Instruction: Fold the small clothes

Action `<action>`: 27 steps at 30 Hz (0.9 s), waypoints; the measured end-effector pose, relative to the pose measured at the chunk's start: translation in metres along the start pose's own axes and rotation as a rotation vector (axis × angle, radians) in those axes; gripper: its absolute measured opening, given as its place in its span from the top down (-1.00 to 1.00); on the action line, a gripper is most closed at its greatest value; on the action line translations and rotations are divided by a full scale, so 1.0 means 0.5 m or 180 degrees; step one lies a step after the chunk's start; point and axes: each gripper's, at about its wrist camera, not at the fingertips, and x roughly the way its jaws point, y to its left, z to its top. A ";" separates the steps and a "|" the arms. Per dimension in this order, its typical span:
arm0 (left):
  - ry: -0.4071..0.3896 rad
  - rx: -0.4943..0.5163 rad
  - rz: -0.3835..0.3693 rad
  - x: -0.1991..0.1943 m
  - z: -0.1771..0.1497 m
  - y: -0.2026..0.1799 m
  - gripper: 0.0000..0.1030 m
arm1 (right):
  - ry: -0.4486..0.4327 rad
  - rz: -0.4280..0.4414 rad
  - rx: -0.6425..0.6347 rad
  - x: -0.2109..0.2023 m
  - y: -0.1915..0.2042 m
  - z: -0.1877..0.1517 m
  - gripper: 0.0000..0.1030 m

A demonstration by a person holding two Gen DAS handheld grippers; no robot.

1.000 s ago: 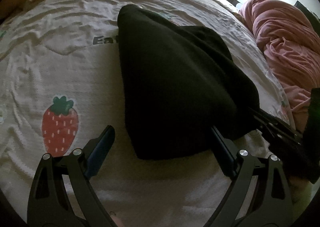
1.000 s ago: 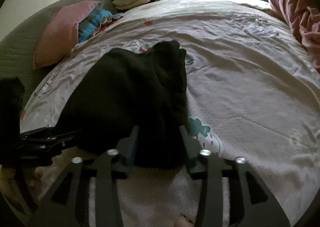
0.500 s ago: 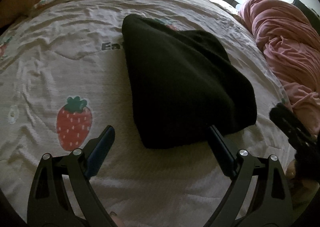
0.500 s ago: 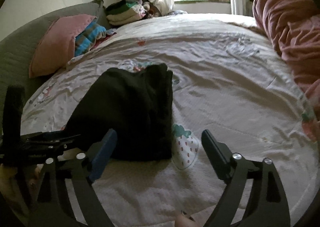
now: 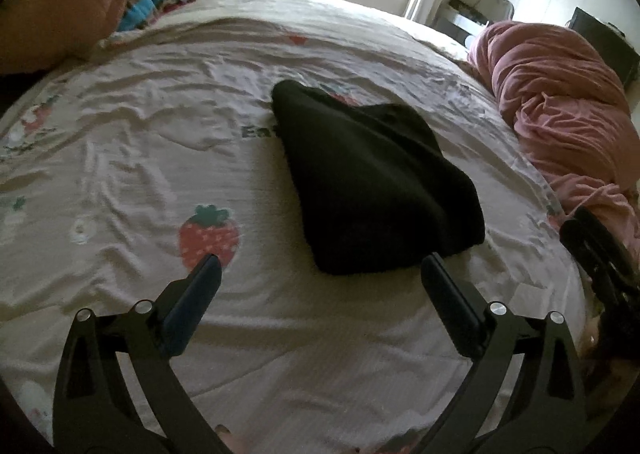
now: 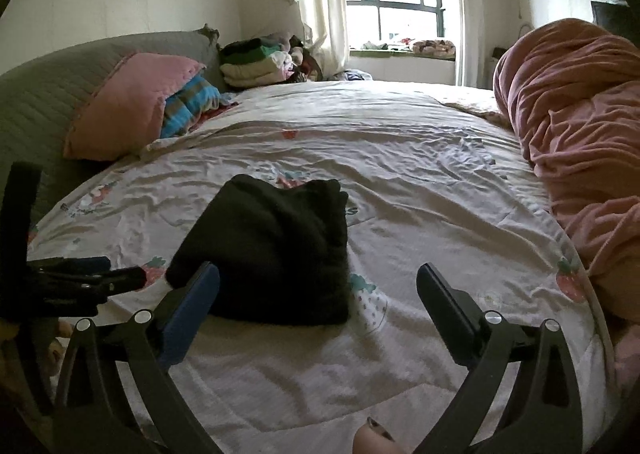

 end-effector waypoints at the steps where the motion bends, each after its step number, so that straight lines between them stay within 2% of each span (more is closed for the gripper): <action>1: -0.0037 0.0022 0.0021 -0.012 -0.010 0.005 -0.82 | -0.0007 -0.0003 0.0006 -0.006 0.006 -0.005 -0.91; 5: -0.0153 0.0070 0.0091 -0.044 -0.043 0.019 -0.82 | 0.0008 -0.0011 0.0005 -0.020 0.030 -0.034 -0.91; 13: -0.0318 0.0149 0.0101 -0.080 -0.112 0.041 -0.82 | -0.0142 -0.0167 -0.0040 -0.047 0.079 -0.097 -0.91; 23: -0.0366 0.0017 0.0070 -0.088 -0.167 0.075 -0.82 | -0.0008 -0.0264 0.0040 -0.057 0.107 -0.169 -0.91; 27: -0.0415 0.0062 0.0083 -0.080 -0.182 0.078 -0.82 | 0.0058 -0.0325 0.0041 -0.044 0.116 -0.195 -0.91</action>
